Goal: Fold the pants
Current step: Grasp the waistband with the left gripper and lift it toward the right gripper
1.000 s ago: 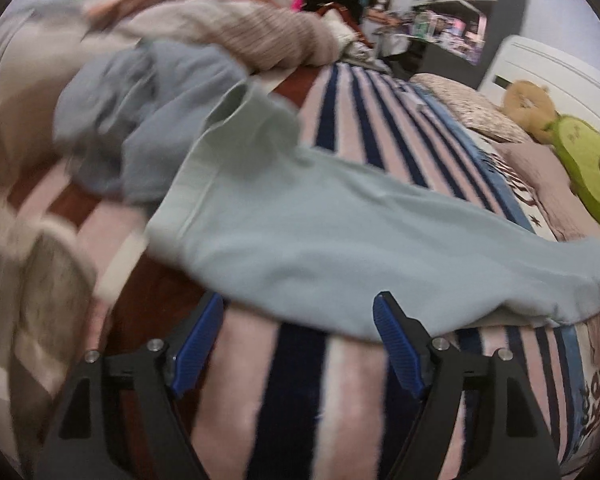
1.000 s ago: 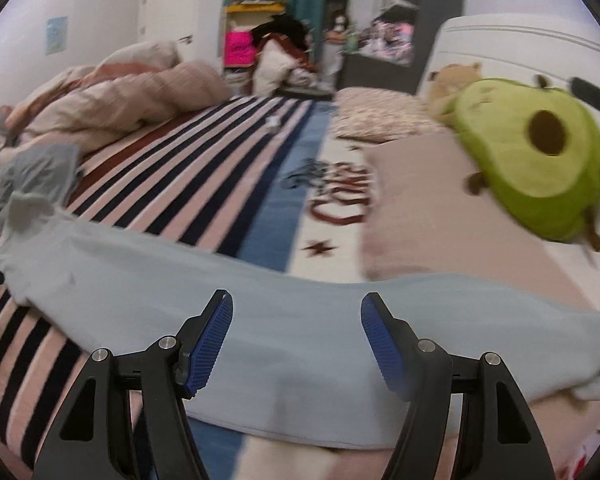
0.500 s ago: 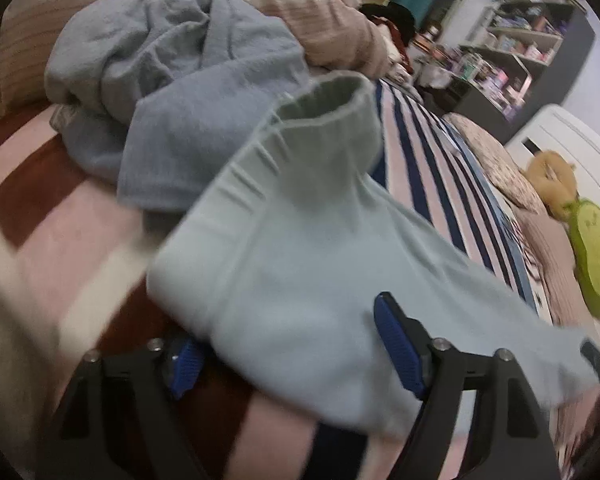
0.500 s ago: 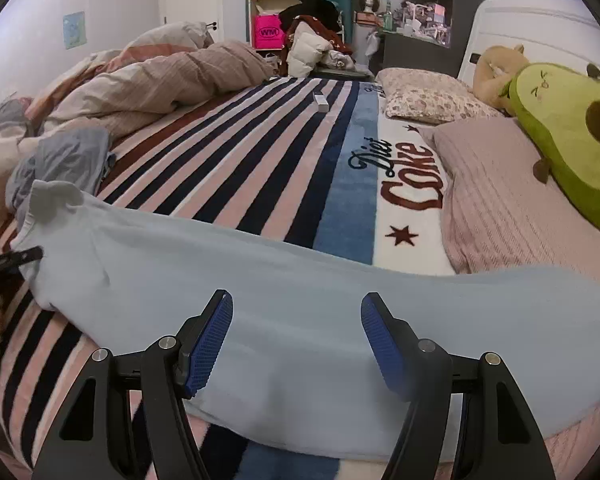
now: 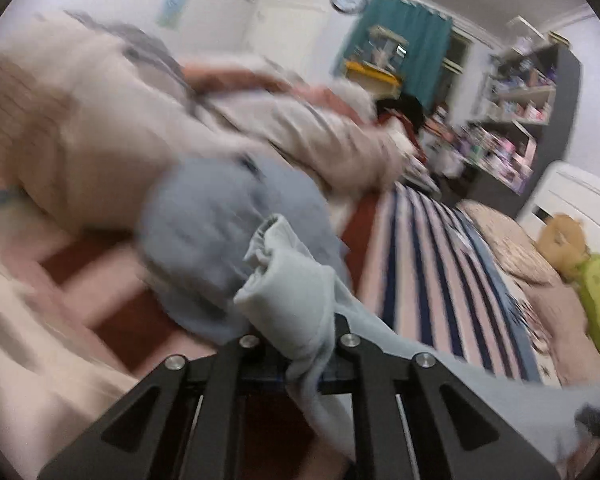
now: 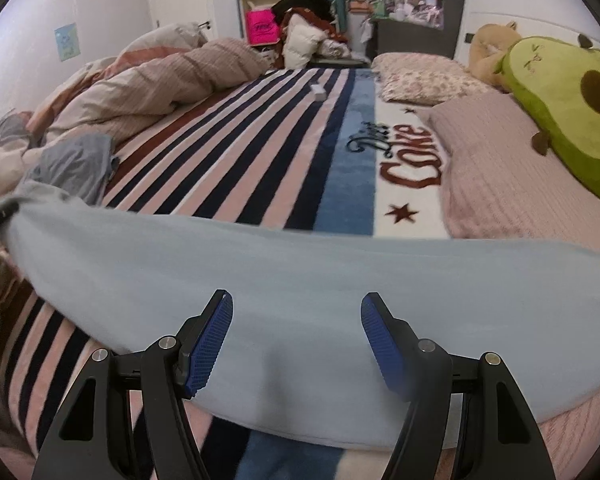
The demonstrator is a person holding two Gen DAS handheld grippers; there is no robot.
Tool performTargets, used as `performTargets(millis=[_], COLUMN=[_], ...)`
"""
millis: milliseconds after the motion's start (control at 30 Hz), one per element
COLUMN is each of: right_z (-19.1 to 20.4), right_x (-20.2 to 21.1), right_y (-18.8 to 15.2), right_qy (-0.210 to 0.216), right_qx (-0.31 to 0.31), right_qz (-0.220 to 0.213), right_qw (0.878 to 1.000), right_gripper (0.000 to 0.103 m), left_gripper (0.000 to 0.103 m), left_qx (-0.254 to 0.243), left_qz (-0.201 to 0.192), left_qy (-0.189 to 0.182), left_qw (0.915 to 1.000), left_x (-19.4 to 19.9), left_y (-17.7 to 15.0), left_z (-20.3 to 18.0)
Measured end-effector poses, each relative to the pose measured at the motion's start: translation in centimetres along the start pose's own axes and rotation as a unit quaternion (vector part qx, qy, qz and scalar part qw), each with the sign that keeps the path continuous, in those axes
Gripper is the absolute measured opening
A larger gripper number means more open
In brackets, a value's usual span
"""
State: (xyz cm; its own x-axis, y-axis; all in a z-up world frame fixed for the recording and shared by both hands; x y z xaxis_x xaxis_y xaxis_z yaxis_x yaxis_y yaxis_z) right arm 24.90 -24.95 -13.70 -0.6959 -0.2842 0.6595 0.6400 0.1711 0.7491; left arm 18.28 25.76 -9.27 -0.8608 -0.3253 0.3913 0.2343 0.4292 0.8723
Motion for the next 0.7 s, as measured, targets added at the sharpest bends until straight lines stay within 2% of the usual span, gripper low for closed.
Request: performTargets(millis=[100, 133, 200, 300, 400, 467, 567, 667, 700], right_z=[1.2, 1.5, 1.9, 2.2, 2.1, 1.9, 1.1, -0.2, -0.7], right_x=[0.1, 0.1, 0.2, 0.3, 0.6, 0.9, 1.5, 2.3, 2.6], right_y=[-1.0, -1.3, -1.6, -1.7, -1.9, -2.0, -2.0, -2.3, -2.4], right_qy=[0.020, 0.027, 0.037, 0.044, 0.047, 0.048, 0.046, 0.043, 0.040], right_qx=[0.003, 0.001, -0.004, -0.008, -0.011, -0.014, -0.020, -0.028, -0.031], right_qz=[0.015, 0.018, 0.020, 0.018, 0.015, 0.014, 0.009, 0.003, 0.001], right_qw=[1.000, 0.999, 0.999, 0.999, 0.999, 0.999, 0.999, 0.999, 0.999], right_gripper=[0.063, 0.063, 0.063, 0.063, 0.063, 0.063, 0.063, 0.063, 0.063], left_gripper=[0.007, 0.007, 0.007, 0.007, 0.007, 0.007, 0.007, 0.007, 0.007], left_qx=[0.008, 0.003, -0.006, -0.064, -0.090, -0.116, -0.156, -0.205, -0.219], left_qz=[-0.030, -0.028, -0.001, 0.013, 0.028, 0.038, 0.071, 0.103, 0.119], left_qy=[0.067, 0.077, 0.046, 0.023, -0.053, -0.102, -0.179, -0.235, -0.255], left_qw=[0.9973, 0.9967, 0.9989, 0.9976, 0.9941, 0.9873, 0.9689, 0.9446, 0.9340], left_x=[1.7, 2.0, 1.6, 1.6, 2.1, 2.5, 2.9, 3.5, 3.7], left_y=[3.1, 3.7, 3.3, 2.0, 0.4, -1.1, -4.3, -8.6, -10.5], left_z=[3.9, 4.3, 3.5, 0.1, -4.8, -9.1, -16.2, -22.6, -24.6])
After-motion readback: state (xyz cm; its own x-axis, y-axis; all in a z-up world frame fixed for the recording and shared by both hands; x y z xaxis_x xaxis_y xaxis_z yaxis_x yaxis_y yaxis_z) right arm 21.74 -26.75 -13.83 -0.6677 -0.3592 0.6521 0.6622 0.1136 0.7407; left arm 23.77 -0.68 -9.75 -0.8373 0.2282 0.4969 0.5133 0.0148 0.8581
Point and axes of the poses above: each gripper's, at about its wrist camera, not at the fingertips, and x roughly against the way its jaws point, z to its left, y to its top, the point moved 10 cm from there along -x, roughly the way its jaws point, and after that the axes turned 6 degrees about -z, right-handed, at the moved point
